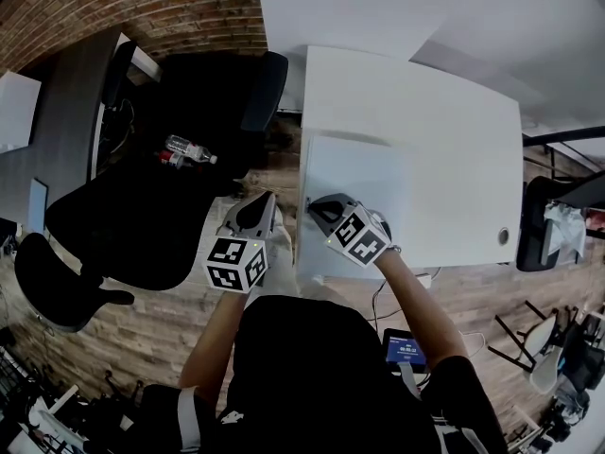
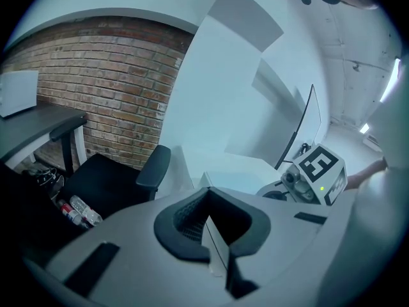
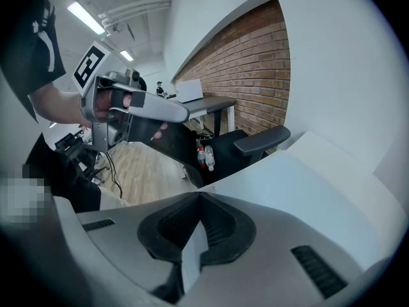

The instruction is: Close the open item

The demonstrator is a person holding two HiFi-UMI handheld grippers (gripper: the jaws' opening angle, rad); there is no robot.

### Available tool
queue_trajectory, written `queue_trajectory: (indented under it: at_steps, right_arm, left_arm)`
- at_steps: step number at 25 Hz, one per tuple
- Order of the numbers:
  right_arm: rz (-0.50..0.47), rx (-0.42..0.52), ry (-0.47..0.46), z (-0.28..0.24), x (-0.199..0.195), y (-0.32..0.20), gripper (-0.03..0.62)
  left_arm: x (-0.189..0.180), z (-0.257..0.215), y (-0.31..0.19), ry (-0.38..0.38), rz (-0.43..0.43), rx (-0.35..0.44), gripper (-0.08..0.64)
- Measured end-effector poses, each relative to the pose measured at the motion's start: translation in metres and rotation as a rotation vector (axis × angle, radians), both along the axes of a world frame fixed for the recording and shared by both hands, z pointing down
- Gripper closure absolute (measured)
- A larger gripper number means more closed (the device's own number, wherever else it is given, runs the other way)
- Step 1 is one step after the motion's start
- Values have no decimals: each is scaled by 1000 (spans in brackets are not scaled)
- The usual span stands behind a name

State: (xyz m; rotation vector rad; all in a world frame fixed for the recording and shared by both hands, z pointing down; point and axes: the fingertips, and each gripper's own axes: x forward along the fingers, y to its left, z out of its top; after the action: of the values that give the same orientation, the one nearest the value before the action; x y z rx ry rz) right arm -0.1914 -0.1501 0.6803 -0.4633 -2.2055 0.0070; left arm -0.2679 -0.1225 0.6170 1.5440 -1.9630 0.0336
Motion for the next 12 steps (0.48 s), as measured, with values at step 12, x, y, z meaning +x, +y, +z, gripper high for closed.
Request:
queue_trajectory:
  at_steps: [12]
  right_arm:
    - [233, -69, -52, -17, 15, -34, 555]
  left_arm:
    - [20, -25, -9, -41, 25, 39, 551]
